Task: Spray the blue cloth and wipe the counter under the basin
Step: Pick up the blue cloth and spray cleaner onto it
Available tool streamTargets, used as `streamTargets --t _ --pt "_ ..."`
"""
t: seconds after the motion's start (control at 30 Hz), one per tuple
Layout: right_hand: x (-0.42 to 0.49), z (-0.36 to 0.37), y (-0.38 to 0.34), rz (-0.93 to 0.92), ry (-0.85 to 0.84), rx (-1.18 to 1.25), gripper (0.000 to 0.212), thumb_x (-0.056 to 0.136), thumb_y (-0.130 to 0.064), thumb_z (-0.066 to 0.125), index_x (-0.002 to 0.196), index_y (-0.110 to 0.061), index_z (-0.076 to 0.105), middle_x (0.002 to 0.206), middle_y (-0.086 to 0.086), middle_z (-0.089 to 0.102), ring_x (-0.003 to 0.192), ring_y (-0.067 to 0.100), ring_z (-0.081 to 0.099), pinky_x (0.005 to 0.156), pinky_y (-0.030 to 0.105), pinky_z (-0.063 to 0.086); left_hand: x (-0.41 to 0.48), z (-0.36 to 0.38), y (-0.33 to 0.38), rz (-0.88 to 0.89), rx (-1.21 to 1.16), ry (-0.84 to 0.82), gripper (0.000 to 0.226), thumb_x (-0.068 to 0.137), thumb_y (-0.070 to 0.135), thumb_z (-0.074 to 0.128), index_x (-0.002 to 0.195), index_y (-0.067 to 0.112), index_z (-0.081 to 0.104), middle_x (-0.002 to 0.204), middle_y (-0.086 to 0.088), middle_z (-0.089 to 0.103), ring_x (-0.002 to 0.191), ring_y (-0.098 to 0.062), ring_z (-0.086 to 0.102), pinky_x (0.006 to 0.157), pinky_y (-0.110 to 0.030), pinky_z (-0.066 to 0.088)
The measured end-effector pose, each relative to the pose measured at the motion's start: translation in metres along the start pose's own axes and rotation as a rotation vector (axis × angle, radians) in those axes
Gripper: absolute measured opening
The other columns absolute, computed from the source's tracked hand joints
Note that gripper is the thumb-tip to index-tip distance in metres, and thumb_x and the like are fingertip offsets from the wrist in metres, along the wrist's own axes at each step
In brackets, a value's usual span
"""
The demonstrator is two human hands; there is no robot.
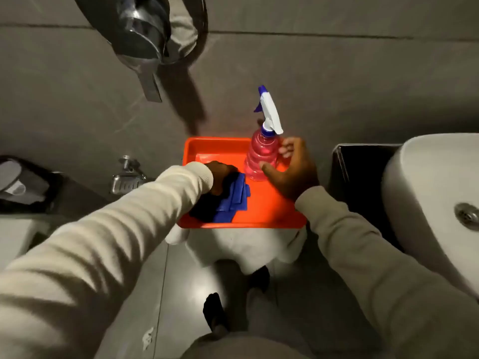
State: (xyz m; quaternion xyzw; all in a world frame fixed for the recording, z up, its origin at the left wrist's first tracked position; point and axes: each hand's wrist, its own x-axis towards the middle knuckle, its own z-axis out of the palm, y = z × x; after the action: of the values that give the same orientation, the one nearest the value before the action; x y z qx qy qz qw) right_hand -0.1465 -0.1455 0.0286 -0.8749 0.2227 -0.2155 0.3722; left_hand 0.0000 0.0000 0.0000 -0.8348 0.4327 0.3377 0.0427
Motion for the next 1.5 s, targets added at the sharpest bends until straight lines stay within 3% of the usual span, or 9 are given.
streamTargets --t 0.1,0.3,0.4,0.6,0.7,0.83,1.03,1.23,1.5 --pt "0.039 0.001 -0.003 0.056 -0.047 0.129 0.078 0.066 -0.035 0.086 0.128 -0.011 0.044 0.121 0.008 0.065 0.105 0.024 0.065 0.092 0.04 0.054 0.018 -0.012 0.002 0.021 0.163 -0.049 0.073 0.074 0.028 0.066 0.141 0.029 0.037 0.137 -0.007 0.056 0.124 -0.036 0.053 0.102 -0.044 0.046" --pt "0.054 0.018 -0.017 -0.03 -0.058 0.196 0.054 0.078 -0.015 0.076 0.125 -0.003 0.054 0.112 0.013 0.068 0.101 0.027 0.065 0.094 0.041 0.052 0.022 -0.006 0.011 0.013 0.331 -0.111 0.059 0.064 0.031 0.075 0.119 0.024 0.055 0.118 -0.011 0.061 0.108 -0.036 0.06 0.075 -0.034 0.041" --pt "0.054 0.024 -0.013 -0.039 -0.002 0.267 0.046 0.075 0.0 0.064 0.122 -0.002 0.06 0.105 0.008 0.07 0.091 0.017 0.067 0.088 0.028 0.054 0.022 -0.009 0.011 -0.025 0.227 -0.165 0.049 0.067 0.033 0.075 0.11 0.015 0.063 0.11 -0.013 0.069 0.103 -0.034 0.064 0.078 -0.031 0.046" --pt "0.1 0.028 -0.036 -0.128 -0.195 0.404 0.056 0.073 -0.005 0.055 0.121 -0.031 0.061 0.112 -0.006 0.07 0.099 0.02 0.071 0.085 0.051 0.058 0.01 -0.039 -0.027 -0.144 -0.173 -0.11 0.023 0.062 0.034 0.079 0.072 0.019 0.065 0.071 -0.002 0.063 0.08 -0.027 0.064 0.069 -0.032 0.05" --pt "0.11 0.007 -0.043 -0.234 -0.324 0.345 0.051 0.067 -0.011 0.055 0.114 -0.029 0.061 0.108 0.01 0.072 0.086 0.026 0.071 0.078 0.051 0.058 -0.001 -0.044 -0.026 -0.048 -0.581 -0.029 0.033 0.066 0.013 0.077 0.097 0.009 0.069 0.09 -0.006 0.068 0.087 -0.018 0.064 0.082 -0.032 0.053" --pt "0.116 -0.034 -0.07 -0.33 -0.701 0.249 0.064 0.066 -0.004 0.052 0.128 -0.019 0.06 0.105 0.009 0.075 0.077 -0.006 0.065 0.075 0.02 0.051 -0.025 -0.051 -0.022 0.025 -1.084 0.233 0.042 0.073 -0.013 0.067 0.113 -0.003 0.058 0.099 -0.009 0.063 0.091 -0.017 0.059 0.091 -0.032 0.047" --pt "0.089 -0.053 -0.07 -0.643 -0.813 -0.408 0.035 0.08 -0.008 0.061 0.114 -0.006 0.068 0.095 0.02 0.076 0.083 0.032 0.072 0.075 0.032 0.053 -0.046 -0.034 -0.007 0.034 -1.67 0.327 0.04 0.066 0.008 0.07 0.105 0.014 0.067 0.098 -0.01 0.069 0.089 -0.026 0.066 0.082 -0.035 0.054" --pt "0.081 -0.053 -0.066 -0.545 -1.095 -0.793 0.071 0.081 -0.048 0.068 0.144 -0.035 0.039 0.144 -0.006 0.054 0.121 0.024 0.058 0.101 0.027 0.044 -0.059 -0.009 0.001 0.017 -1.847 0.346 0.036 0.077 0.002 0.065 0.113 0.008 0.064 0.099 -0.012 0.068 0.08 -0.025 0.07 0.074 -0.039 0.058" --pt "0.068 -0.053 -0.077 -0.461 -0.968 -0.792 0.065 0.073 -0.057 0.072 0.132 -0.037 0.054 0.088 0.014 0.066 0.087 0.031 0.062 0.077 0.029 0.046 -0.068 0.0 0.005 -0.041 -1.846 0.458 0.041 0.079 0.0 0.063 0.119 0.006 0.06 0.109 -0.017 0.064 0.095 -0.033 0.064 0.087 -0.05 0.052"
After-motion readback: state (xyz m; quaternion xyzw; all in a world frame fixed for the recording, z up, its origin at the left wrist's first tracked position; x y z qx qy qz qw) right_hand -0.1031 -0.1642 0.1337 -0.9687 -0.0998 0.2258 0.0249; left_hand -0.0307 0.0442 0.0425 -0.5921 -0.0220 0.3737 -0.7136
